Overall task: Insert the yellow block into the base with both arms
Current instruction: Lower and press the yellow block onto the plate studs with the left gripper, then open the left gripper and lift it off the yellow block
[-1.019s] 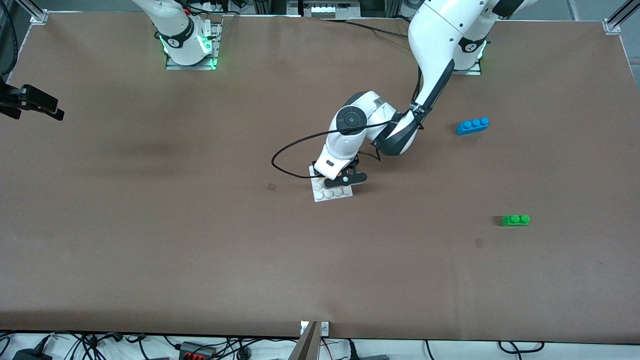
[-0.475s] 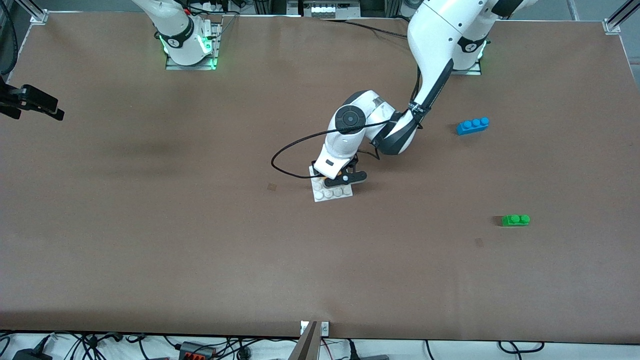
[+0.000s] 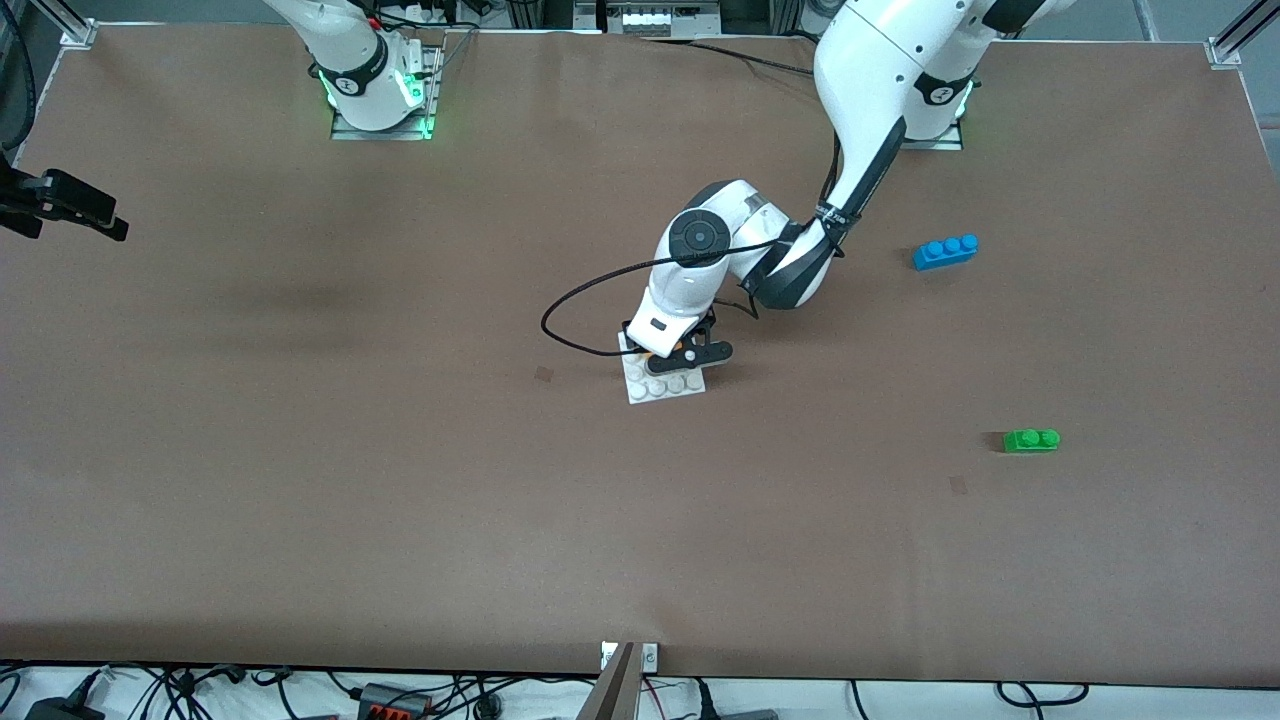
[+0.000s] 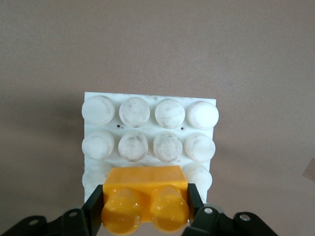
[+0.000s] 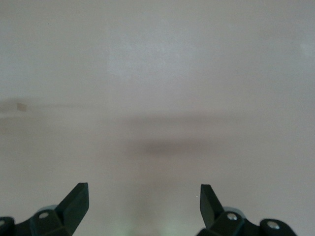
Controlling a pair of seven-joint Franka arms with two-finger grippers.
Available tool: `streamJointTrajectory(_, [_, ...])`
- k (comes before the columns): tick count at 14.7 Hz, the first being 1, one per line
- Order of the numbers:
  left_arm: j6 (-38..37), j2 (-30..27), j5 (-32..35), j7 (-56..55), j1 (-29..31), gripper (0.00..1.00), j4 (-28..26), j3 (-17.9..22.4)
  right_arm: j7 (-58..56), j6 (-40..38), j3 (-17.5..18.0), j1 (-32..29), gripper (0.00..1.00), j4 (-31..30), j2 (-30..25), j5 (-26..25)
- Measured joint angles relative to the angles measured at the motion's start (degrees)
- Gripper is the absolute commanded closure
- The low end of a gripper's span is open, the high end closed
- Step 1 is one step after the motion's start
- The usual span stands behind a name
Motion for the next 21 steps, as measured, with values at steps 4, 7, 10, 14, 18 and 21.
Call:
streamJointTrajectory(4, [0.0,0.0,0.0,0.0,0.0,0.0,-0.2,0.0,0.0,0.0,0.0,0.0,0.0,0.0,0.0,0.0])
streamJointTrajectory(7, [0.0,-0.1,0.0,0.0,0.1,0.0,-0.2,0.2,0.0,0.0,0.0,0.0,0.0,0.0,0.0,0.0])
streamJointTrajectory(10, [0.1,-0.5,0.0,0.0,0.5,0.0,-0.1,0.4,0.0,0.0,0.0,0.0,0.0,0.0,0.0,0.0])
streamJointTrajectory(14, [-0.4,-1.6,0.0,0.0,1.6,0.0,-0.1,0.5,0.0,0.0,0.0,0.0,0.0,0.0,0.0,0.0])
streamJointTrajectory(18, [-1.8,-3.9,0.0,1.9,4.1,0.0,-0.7,0.5,0.0,0.0,0.0,0.0,0.0,0.0,0.0,0.0])
streamJointTrajectory(21, [-2.0,-6.9,0.0,5.9,7.1,0.0,-2.9,0.4,0.0,0.0,0.0,0.0,0.0,0.0,0.0,0.0])
